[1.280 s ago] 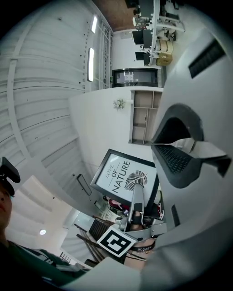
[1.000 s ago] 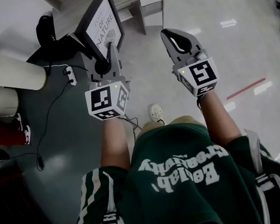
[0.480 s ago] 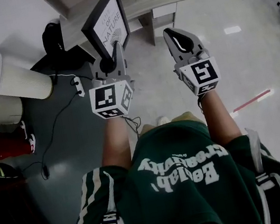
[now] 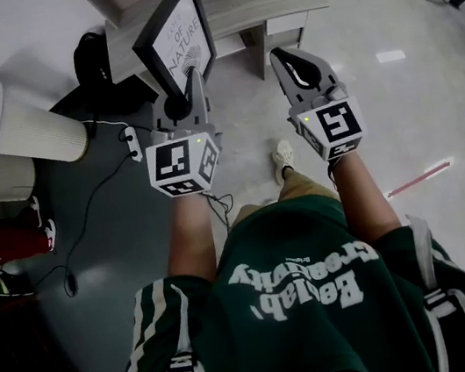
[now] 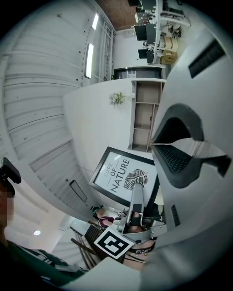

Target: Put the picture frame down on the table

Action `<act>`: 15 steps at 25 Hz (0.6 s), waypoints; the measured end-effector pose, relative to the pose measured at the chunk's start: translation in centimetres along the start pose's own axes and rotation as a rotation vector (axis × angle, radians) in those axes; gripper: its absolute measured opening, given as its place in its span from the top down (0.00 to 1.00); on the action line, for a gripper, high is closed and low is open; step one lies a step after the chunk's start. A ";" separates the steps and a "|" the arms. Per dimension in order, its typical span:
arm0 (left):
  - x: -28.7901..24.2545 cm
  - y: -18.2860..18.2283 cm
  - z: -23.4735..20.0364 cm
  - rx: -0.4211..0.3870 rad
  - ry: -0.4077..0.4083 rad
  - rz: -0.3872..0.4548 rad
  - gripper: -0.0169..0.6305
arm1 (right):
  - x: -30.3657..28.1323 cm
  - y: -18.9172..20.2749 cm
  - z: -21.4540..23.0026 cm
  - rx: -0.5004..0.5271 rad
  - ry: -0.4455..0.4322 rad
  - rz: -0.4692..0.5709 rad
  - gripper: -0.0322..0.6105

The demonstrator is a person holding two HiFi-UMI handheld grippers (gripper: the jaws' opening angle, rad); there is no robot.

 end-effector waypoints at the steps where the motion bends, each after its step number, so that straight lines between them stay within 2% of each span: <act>1: 0.0 0.1 0.0 0.002 -0.002 0.002 0.93 | -0.1 0.0 0.0 0.004 -0.004 0.009 0.89; 7: -0.4 0.7 0.0 0.006 -0.020 0.020 0.93 | -1.1 0.1 0.9 0.029 -0.015 0.045 0.89; 12: -0.8 1.5 -0.3 0.008 -0.050 0.017 0.93 | -2.1 0.8 1.6 0.036 -0.036 0.037 0.89; 15: -1.0 1.7 -0.2 -0.004 -0.070 0.018 0.93 | -2.7 0.7 1.7 0.035 -0.063 0.076 0.89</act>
Point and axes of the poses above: the fingertips, and each gripper's own axes: x backward along the fingers, z to its right, y out of its underside, the point moved 10 cm from there along x, backward along the fingers, and after that the axes turned 2 degrees about -z, right-handed, at the moved point
